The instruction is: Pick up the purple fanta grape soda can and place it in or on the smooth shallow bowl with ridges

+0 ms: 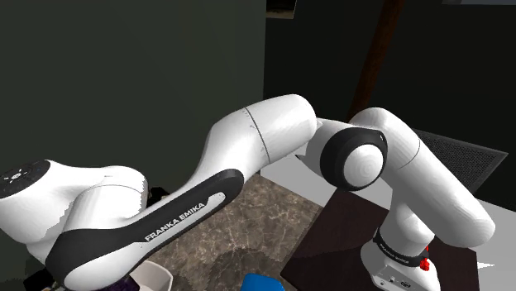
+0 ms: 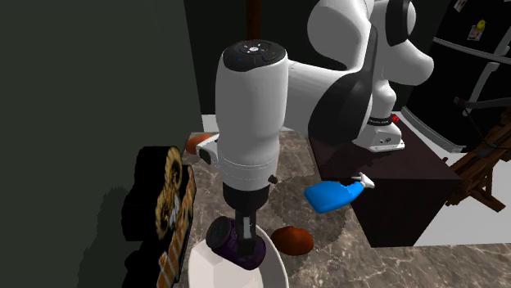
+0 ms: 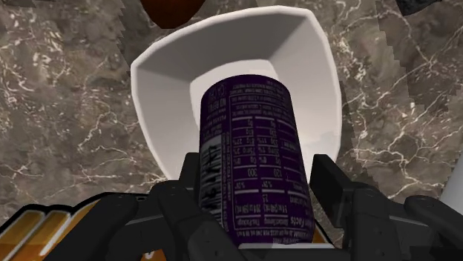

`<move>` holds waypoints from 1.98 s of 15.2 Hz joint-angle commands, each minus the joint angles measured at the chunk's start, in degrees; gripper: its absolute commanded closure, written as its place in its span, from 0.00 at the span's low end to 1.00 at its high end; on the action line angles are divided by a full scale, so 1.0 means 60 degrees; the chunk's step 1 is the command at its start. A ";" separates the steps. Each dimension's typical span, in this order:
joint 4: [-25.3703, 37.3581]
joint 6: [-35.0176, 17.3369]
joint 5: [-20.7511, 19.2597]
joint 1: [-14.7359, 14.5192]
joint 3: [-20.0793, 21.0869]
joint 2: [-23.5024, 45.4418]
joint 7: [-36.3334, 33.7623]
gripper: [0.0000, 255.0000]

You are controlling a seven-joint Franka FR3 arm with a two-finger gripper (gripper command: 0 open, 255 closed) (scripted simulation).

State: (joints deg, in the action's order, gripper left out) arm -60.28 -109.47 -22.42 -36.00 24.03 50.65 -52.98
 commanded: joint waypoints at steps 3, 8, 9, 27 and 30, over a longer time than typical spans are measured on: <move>-0.0244 -0.0400 -0.0069 0.0009 -0.0046 0.0162 -0.0083 1.00; -0.0459 -0.0849 -0.0157 0.0015 -0.0114 0.0409 -0.0159 1.00; -0.0475 -0.0885 -0.0164 0.0015 -0.0120 0.0430 -0.0165 1.00; -0.0192 -0.0085 0.0003 0.0008 0.0017 -0.0106 -0.0068 0.00; -0.0192 -0.0085 0.0003 0.0008 0.0017 -0.0106 -0.0068 0.00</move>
State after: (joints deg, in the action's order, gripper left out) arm -61.49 -110.08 -22.42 -35.95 24.13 50.03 -53.41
